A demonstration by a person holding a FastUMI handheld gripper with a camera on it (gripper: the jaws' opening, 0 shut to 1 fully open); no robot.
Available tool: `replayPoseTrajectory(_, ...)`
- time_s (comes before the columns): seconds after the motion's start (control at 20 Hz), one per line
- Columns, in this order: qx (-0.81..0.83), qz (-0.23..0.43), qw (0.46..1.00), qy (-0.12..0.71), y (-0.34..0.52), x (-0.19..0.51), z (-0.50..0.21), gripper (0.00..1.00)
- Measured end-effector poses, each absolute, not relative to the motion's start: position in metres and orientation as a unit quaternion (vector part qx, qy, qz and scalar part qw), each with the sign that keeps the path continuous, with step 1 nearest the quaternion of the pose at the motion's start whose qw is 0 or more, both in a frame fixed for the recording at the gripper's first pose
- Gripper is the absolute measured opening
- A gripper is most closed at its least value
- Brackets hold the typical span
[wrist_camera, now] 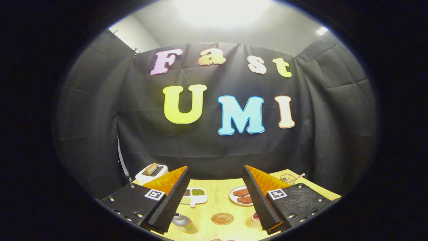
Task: Take the bottle from table, then pour the juice into the cup, finally place the bottle on the coaster
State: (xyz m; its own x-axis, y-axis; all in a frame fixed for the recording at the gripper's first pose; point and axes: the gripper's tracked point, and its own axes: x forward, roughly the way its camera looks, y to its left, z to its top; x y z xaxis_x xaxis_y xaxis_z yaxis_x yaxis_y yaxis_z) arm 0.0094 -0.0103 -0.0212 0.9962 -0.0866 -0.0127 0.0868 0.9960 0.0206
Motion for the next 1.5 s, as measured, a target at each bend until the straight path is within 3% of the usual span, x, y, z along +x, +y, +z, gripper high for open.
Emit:
replayPoseTrajectory(0.9,0.016,-0.016,1.0,-0.003,0.058,0.023,-0.108,0.97)
replayPoseTrajectory(1.5,-0.002,-0.012,1.0,0.023,0.089,0.038,-0.216,0.97)
